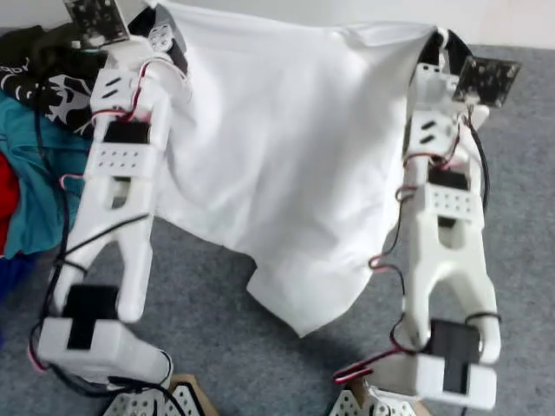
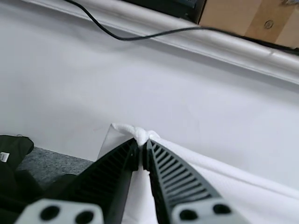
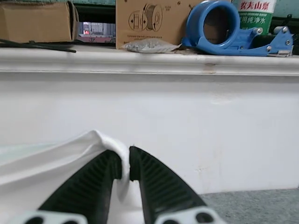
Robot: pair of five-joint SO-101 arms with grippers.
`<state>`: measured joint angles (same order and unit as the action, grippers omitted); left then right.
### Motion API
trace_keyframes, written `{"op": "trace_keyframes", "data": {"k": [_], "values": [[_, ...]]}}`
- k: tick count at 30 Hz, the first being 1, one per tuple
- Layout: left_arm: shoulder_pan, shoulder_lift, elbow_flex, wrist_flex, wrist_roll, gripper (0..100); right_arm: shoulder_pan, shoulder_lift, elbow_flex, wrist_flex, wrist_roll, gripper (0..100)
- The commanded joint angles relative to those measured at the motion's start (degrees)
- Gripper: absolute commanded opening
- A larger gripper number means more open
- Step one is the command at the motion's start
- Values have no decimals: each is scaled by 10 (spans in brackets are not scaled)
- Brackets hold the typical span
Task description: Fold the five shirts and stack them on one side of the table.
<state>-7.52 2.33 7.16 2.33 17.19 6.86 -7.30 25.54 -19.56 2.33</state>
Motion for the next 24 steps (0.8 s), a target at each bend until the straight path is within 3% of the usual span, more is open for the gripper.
{"op": "trace_keyframes", "data": {"k": [1,5,7,16,24], "values": [[-12,50,-88,-11,-1,7,0,35,-73,-5,2,5],[0,96,-143,1,-1,7,-20,50,-103,92,1,5],[8,110,-167,49,-1,7,-22,55,-129,161,1,5],[10,120,-223,330,-1,7,-44,46,-212,479,-52,5],[13,51,-219,589,-4,6,-58,-36,-209,666,-50,5]]}}
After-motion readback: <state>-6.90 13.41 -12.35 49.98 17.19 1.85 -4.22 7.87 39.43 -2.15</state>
